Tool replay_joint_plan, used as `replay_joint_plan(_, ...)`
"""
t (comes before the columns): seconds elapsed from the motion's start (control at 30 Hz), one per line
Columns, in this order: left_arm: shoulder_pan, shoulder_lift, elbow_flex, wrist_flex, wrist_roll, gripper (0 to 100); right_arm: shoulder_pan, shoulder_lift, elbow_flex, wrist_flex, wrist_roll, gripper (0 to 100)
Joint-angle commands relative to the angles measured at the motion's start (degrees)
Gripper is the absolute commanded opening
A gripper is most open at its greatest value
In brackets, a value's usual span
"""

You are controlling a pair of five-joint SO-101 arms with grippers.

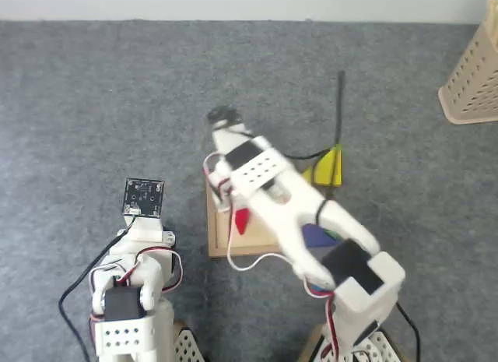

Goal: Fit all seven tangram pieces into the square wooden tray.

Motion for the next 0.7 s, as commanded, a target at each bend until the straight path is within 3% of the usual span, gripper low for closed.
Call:
replay_joint_plan(0.0,0.09,-1.14,-0.4,0.44,-0.26,1,3.3,-5.67,-2.37,1.1,3.43,19.7)
replay_joint_plan(0.17,0.09,-1.14,-0.4,0.44,-0.26,1,5.32,-7.52,-1.85,0.92,10.02,18.9)
replay_joint_plan(0.3,0.09,-1.14,-0.4,0.44,-0.26,1,9.71,-10.33,0.26,-3.82,15.65,0.0)
replay_joint_plan(0.33,0.09,-1.14,-0.4,0.44,-0.26,1,10.51,-11.12,2.29,-5.67,17.05,1.7)
replay_joint_plan(0.67,0.09,-1.14,-0.4,0.44,-0.26,1,10.51,-26.24,34.37,-39.25,25.58,0.6)
